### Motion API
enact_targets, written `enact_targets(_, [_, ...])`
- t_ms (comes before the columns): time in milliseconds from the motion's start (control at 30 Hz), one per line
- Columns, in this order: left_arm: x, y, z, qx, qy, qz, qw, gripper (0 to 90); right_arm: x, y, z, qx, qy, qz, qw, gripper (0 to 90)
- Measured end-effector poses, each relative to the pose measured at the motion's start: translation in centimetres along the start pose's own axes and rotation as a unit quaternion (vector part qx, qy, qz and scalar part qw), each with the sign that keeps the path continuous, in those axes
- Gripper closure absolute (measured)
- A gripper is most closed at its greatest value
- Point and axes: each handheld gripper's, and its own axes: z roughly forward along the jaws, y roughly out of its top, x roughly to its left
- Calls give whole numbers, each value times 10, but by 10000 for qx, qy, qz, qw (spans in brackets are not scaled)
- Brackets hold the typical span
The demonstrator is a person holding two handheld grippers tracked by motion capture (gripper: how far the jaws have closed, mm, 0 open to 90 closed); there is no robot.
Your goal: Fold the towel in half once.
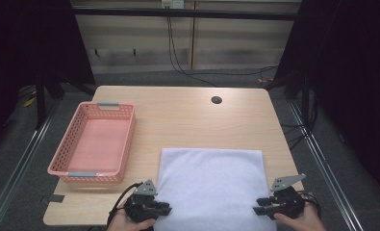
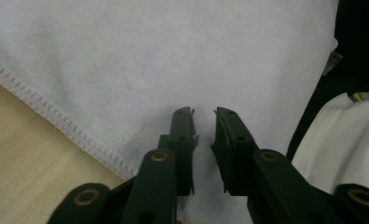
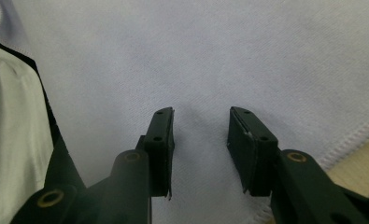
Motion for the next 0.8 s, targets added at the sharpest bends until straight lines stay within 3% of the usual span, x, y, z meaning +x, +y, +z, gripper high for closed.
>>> enact_targets(33, [0, 0, 0, 0, 0, 0, 10000, 735, 0, 1, 0, 24, 31, 48, 10000, 611])
enact_targets(67, [-1, 4, -3, -20, 68, 133, 9999, 709, -3, 3, -1, -119, -11, 122, 9999, 599])
enact_targets(133, [0, 8, -5, -122, 151, 159, 9997, 667, -14, 9, -4, -460, -225, 187, 9985, 588])
enact_targets(167, [9, 20, -8, -320, 204, 125, 9992, 663, -24, 14, -6, -656, -398, 251, 9967, 567])
enact_targets(200, [16, 27, -9, -362, 305, 118, 9988, 656, -35, 19, -9, -889, -562, 342, 9939, 573])
enact_targets(233, [16, 27, -9, -362, 305, 118, 9988, 648, -35, 19, -9, -889, -562, 342, 9939, 573])
enact_targets(267, [33, 38, -10, -468, 488, -16, 9977, 637, -62, 35, -11, -1094, -804, 447, 9897, 558])
enact_targets(333, [52, 48, -9, -558, 568, -233, 9966, 635, -85, 47, -11, -1221, -826, 590, 9873, 530])
enact_targets(367, [52, 48, -9, -558, 568, -233, 9966, 631, -85, 47, -11, -1221, -826, 590, 9873, 530])
enact_targets(400, [64, 56, -5, -604, 791, -304, 9946, 619, -104, 59, -8, -1313, -988, 665, 9842, 499])
enact_targets(433, [64, 56, -5, -604, 791, -304, 9946, 617, -104, 59, -8, -1313, -988, 665, 9842, 499])
enact_targets(467, [70, 60, -2, -612, 775, -318, 9946, 617, -112, 64, -7, -1362, -984, 701, 9833, 494])
enact_targets(500, [77, 66, 1, -717, 845, -391, 9931, 599, -125, 71, 0, -1298, -1108, 743, 9825, 468])
enact_targets(533, [81, 68, 3, -712, 819, -411, 9932, 595, -129, 73, 3, -1272, -1094, 728, 9831, 468])
enact_targets(567, [83, 70, 6, -690, 924, -386, 9926, 583, -133, 74, 7, -1221, -1058, 729, 9842, 467])
enact_targets(633, [88, 74, 9, -731, 1030, -427, 9911, 550, -136, 73, 15, -1162, -1040, 743, 9850, 465])
enact_targets(667, [89, 75, 10, -868, 984, -404, 9905, 521, -137, 73, 19, -1130, -1036, 757, 9853, 473])
enact_targets(733, [90, 77, 12, -883, 1130, -340, 9891, 511, -137, 72, 25, -963, -1151, 729, 9860, 489])
enact_targets(800, [94, 80, 12, -898, 1133, -415, 9886, 484, -138, 71, 27, -992, -1073, 699, 9868, 550])
